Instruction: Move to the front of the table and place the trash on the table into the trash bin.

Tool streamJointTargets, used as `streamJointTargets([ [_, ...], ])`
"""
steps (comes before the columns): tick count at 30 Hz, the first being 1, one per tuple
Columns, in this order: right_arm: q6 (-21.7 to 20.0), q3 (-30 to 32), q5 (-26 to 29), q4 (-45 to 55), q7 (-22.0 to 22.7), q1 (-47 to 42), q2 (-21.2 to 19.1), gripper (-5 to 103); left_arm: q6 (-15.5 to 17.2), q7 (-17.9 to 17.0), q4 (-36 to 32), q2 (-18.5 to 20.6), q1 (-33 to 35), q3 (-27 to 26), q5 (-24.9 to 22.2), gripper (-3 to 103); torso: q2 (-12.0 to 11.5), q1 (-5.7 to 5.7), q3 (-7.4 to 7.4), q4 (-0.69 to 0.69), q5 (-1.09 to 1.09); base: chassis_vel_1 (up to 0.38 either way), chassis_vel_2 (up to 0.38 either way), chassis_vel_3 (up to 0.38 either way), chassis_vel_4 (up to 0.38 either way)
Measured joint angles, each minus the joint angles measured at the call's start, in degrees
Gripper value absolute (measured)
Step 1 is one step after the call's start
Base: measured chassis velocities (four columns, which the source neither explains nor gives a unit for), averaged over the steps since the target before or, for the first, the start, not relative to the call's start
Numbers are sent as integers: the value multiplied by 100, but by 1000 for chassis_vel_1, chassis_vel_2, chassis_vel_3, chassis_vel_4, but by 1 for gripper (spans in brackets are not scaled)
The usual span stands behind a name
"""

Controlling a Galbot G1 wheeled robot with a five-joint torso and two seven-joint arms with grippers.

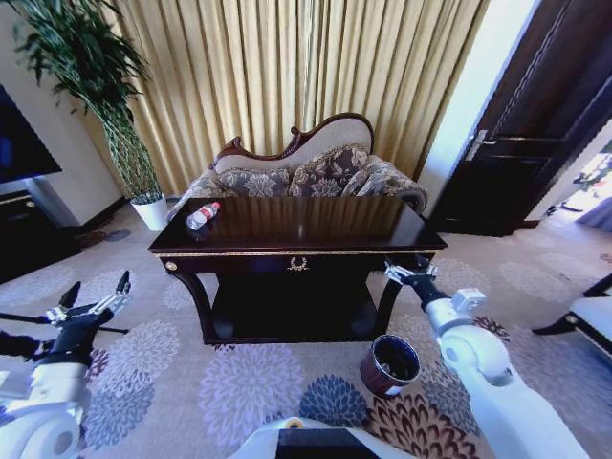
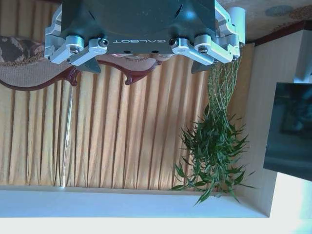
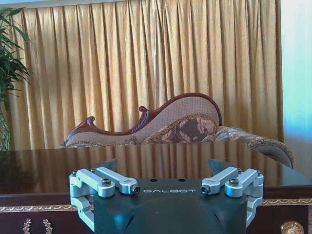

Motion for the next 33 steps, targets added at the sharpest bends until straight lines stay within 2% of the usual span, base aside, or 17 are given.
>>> streamJointTargets([
  [9, -241, 133, -1, 316, 33, -103, 11, 100, 165, -16, -12, 144, -29, -34, -1, 100, 0, 0, 0, 0, 0, 0, 0, 0, 0],
  [12, -338, 151, -36, 453, 28, -123, 14, 100, 422, -137, -88, 187, -42, -77, 30, 100, 0, 0, 0, 0, 0, 0, 0, 0, 0],
  [18, -425, 203, -75, 539, 24, -165, 20, 100, 653, -238, -163, 226, -60, -122, 40, 100, 0, 0, 0, 0, 0, 0, 0, 0, 0],
  [33, -406, 230, -139, 488, 0, -211, 34, 100, 650, -245, -192, 226, -80, -103, 55, 100, 0, -1, 0, 0, 0, 0, 0, 0, 0],
])
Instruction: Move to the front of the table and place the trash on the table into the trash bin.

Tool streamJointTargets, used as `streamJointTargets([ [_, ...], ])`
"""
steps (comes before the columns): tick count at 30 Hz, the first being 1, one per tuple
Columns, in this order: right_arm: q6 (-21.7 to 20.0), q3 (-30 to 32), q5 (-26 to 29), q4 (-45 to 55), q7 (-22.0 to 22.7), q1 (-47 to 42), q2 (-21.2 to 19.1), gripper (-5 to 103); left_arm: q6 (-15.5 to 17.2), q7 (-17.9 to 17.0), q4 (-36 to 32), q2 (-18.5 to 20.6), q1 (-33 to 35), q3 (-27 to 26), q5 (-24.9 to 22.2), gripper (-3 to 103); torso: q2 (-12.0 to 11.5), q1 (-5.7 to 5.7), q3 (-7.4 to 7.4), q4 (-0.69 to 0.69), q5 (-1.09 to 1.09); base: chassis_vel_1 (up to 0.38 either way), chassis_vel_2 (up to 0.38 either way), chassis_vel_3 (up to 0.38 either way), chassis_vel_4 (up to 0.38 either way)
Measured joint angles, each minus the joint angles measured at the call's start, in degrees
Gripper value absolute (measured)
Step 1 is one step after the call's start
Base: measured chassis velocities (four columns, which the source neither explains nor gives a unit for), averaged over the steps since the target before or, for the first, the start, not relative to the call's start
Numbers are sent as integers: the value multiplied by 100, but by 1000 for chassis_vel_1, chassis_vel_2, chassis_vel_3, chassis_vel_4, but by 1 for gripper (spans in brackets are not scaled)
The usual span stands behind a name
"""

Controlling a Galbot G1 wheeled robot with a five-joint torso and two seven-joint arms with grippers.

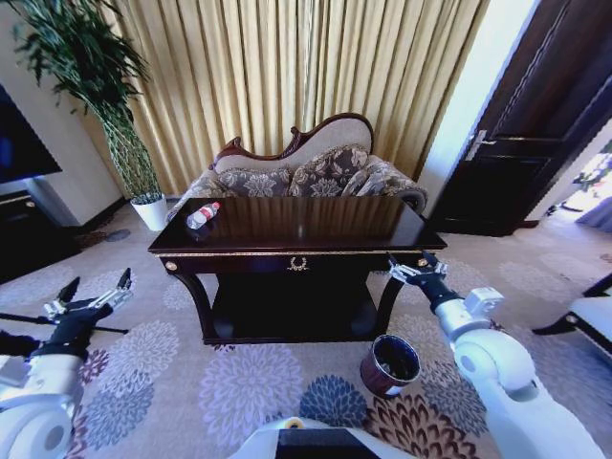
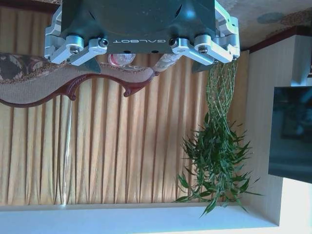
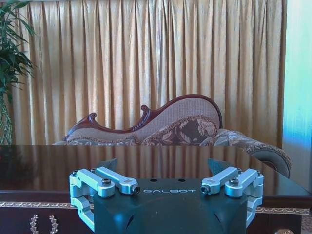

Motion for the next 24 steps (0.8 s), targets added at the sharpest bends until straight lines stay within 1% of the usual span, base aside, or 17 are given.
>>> streamJointTargets([
  [6, 13, -51, -27, -41, -2, 32, 2, 100, -22, 24, 7, -37, 6, 15, 14, 100, 0, 0, 0, 0, 0, -52, 52, 41, -51],
  [12, 18, -99, -29, -64, -3, 74, -12, 100, -102, 72, 57, -47, 17, 17, 17, 100, -1, 0, 1, 1, -1, -125, 138, 125, -137],
  [24, 34, -171, -26, -115, -2, 144, -21, 100, -142, 85, 78, -79, 37, 9, 17, 100, -1, 1, 1, 0, 0, -125, 119, 121, -112],
])
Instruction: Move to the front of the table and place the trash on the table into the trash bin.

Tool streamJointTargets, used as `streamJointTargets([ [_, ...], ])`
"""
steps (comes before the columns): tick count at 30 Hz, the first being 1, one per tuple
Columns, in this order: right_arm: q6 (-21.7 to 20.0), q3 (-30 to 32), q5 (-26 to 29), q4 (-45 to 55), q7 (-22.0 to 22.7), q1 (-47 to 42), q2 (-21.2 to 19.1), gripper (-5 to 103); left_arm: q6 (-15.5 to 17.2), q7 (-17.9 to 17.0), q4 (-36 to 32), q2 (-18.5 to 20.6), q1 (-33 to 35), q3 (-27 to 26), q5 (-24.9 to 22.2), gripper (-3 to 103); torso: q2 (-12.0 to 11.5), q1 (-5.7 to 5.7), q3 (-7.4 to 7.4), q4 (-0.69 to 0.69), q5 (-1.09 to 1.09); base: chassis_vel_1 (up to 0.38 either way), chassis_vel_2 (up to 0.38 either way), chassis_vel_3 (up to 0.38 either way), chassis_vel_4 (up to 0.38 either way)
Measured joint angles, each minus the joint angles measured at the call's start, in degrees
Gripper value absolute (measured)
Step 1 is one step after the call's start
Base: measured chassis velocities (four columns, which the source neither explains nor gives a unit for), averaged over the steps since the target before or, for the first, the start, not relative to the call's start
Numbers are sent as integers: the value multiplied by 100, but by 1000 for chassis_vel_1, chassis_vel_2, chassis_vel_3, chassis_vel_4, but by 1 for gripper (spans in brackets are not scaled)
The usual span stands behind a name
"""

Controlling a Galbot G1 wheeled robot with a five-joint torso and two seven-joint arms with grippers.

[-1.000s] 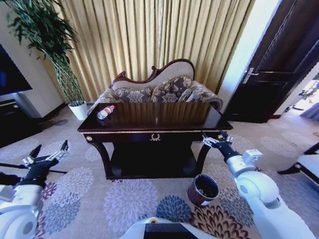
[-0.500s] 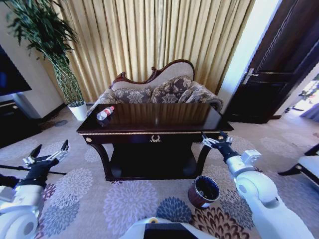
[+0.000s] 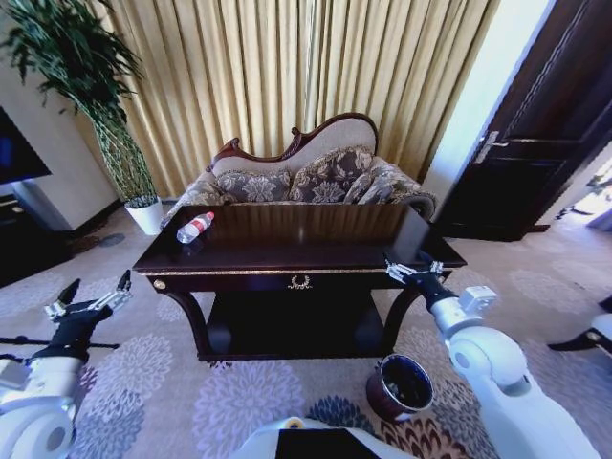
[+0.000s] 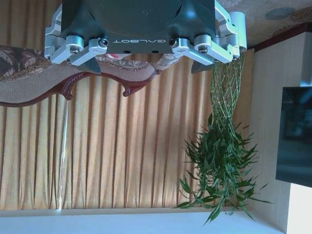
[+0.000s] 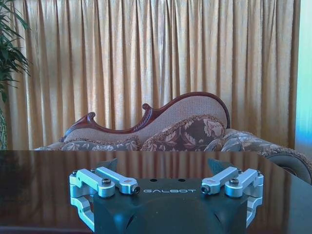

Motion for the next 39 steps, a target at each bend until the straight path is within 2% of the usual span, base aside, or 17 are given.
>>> streamJointTargets([
  [22, 5, -165, -10, -20, 14, 113, -3, 100, -23, -25, -23, -33, -15, -3, -5, 100, 0, 1, 0, 0, -1, -97, 88, 90, -90],
  [26, 6, -212, -12, 60, 73, 138, -3, 100, 42, -124, -43, 143, -51, -38, -100, 100, 2, -1, -1, 2, -2, 0, 0, 0, 0],
  [29, 5, -209, -5, 185, 138, 33, 62, 100, 310, -300, 99, 660, -349, -83, -354, 100, 2, -2, -1, 0, 0, 0, 0, 0, 0],
  [31, 5, -196, -6, 203, 142, -6, 72, 100, 404, -361, 165, 794, -448, -83, -436, 100, 2, -2, -1, -2, 0, 0, 0, 0, 0],
  [33, 5, -160, -5, 217, 145, -74, 63, 100, 695, -520, 390, 1237, -763, -65, -716, 100, 2, -2, -1, -3, -1, 0, 0, 0, 0],
  [34, 5, -160, -5, 217, 145, -74, 63, 100, 695, -520, 390, 1237, -763, -65, -716, 100, 2, -2, -1, -3, -1, 0, 0, 0, 0],
  [36, 5, -123, -1, 179, 147, -78, 19, 100, 876, -578, 562, 1633, -926, -32, -888, 100, 1, -1, 0, 0, -4, 0, 0, 0, 0],
  [37, 5, -123, -1, 179, 147, -78, 19, 100, 876, -578, 562, 1633, -926, -32, -888, 100, 1, -1, 0, 0, -4, 0, 0, 0, 0],
  [39, 5, -84, 17, 84, 148, -55, -26, 100, 1144, -650, 753, 2109, -1079, -22, -1243, 100, 2, -1, 0, 1, -3, 0, 0, 0, 0],
])
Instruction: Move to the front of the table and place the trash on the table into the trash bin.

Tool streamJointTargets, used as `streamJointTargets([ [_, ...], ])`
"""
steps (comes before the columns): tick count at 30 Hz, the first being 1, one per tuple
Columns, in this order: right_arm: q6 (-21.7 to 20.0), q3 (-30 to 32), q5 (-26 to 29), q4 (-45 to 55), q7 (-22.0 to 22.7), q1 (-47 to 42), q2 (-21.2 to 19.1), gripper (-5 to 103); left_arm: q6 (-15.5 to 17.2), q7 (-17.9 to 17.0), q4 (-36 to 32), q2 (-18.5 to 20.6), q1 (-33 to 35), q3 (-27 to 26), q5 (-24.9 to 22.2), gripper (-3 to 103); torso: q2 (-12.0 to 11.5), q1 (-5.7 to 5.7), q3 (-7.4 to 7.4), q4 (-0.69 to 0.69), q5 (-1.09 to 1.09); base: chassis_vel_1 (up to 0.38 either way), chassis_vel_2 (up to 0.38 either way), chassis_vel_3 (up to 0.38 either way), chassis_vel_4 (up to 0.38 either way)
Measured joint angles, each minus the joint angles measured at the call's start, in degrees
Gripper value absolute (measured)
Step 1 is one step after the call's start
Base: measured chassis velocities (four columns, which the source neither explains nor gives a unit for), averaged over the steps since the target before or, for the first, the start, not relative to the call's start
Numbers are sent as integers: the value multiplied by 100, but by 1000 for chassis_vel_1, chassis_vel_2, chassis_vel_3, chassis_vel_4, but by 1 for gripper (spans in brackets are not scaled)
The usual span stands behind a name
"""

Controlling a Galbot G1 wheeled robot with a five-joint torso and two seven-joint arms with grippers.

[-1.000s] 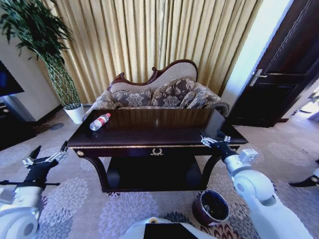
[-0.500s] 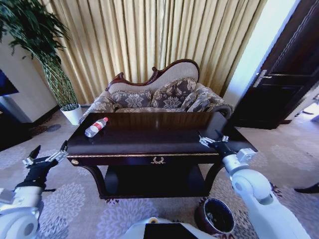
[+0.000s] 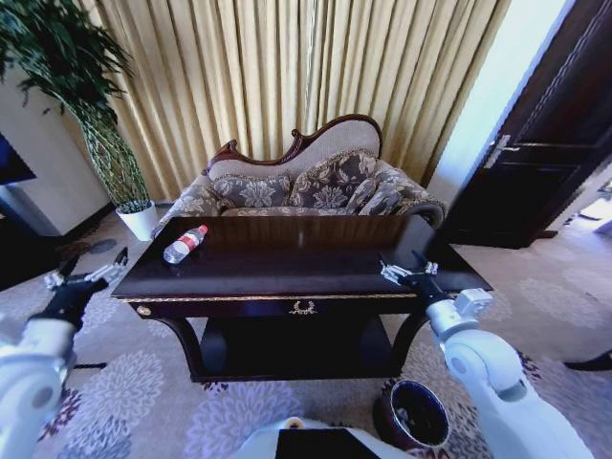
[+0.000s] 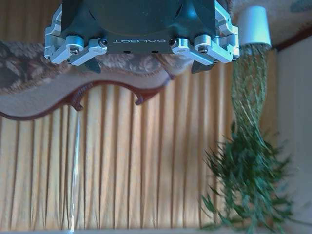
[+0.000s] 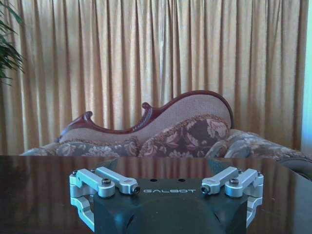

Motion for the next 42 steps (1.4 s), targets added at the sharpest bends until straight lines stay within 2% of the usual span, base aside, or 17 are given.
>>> streamJointTargets([
  [1, 1, 12, 9, -72, 0, 20, -15, 100, 178, -73, 136, 263, -94, 3, -239, 100, 0, 0, 0, -1, 2, 0, 0, 0, 0],
  [2, 1, 12, 9, -72, 0, 20, -15, 100, 178, -73, 136, 263, -94, 3, -239, 100, 0, 0, 0, -1, 2, 0, 0, 0, 0],
  [5, 8, 16, 24, -207, 2, 50, -24, 100, 488, -36, 722, 924, -320, 64, -785, 100, -1, 0, 0, 0, 2, 0, 0, 0, 0],
  [6, 8, 16, 24, -207, 2, 50, -24, 100, 488, -36, 722, 924, -320, 64, -785, 100, -1, 0, 0, 0, 2, 0, 0, 0, 0],
  [10, 12, 7, 27, -316, 8, 75, -26, 100, 1057, 2, 1283, 1709, -738, 290, -1440, 100, -1, 1, 0, 0, 0, 0, 0, 0, 0],
  [14, 13, 29, 30, -363, 11, 94, -39, 100, 1299, 55, 1533, 2046, -1046, 531, -1567, 100, -1, 1, 0, 0, 4, 0, 0, 0, 0],
  [17, 17, 111, 64, -413, 13, 75, -44, 100, 1476, 326, 1924, 2393, -1546, 1029, -1687, 100, -1, 1, 0, -2, 3, 0, 0, 0, 0],
  [21, 22, 137, 71, -441, 13, 56, -37, 100, 1653, 537, 2108, 2536, -1838, 1326, -1745, 100, -1, 1, 1, -1, 2, 0, 0, 0, 0],
  [24, 63, 98, 55, -496, 13, 63, -27, 100, 1934, 647, 2278, 2647, -2296, 1843, -1747, 100, -1, 1, 1, 0, 2, 0, 0, 0, 0],
  [25, 63, 98, 55, -496, 13, 63, -27, 100, 1934, 647, 2278, 2647, -2296, 1843, -1747, 100, -1, 1, 1, 0, 2, 0, 0, 0, 0],
  [27, 99, 66, 39, -541, 12, 95, -26, 100, 1957, 643, 2451, 2686, -2664, 2269, -1717, 100, -1, 1, 0, 0, 3, 0, 0, 0, 0],
  [28, 99, 66, 39, -541, 12, 95, -26, 100, 1957, 643, 2451, 2686, -2664, 2269, -1717, 100, -1, 1, 0, 0, 3, 0, 0, 0, 0],
  [33, 116, 34, 34, -628, 9, 177, -32, 100, 1960, 637, 2788, 2704, -3367, 3002, -1566, 100, -1, 1, 0, -1, 2, 0, 0, 0, 0],
  [36, 127, -8, 24, -722, 8, 288, -39, 100, 1955, 628, 3100, 2616, -3895, 3559, -1482, 100, -1, 1, 0, 0, 4, 0, 0, 0, 0],
  [38, 131, -15, 18, -735, 7, 304, -38, 100, 1954, 626, 3137, 2591, -3960, 3635, -1464, 100, -1, 1, 0, 0, 3, 0, 0, 0, 0],
  [40, 140, -34, 1, -762, 8, 352, -43, 100, 1950, 572, 3251, 2407, -4288, 4046, -1313, 100, -1, 1, 0, 0, 3, 0, 0, 0, 0],
  [42, 140, -34, 0, -767, 7, 361, -55, 100, 1949, 522, 3258, 2341, -4375, 4162, -1260, 100, -1, 1, 0, -1, 3, 0, 0, 0, 0],
])
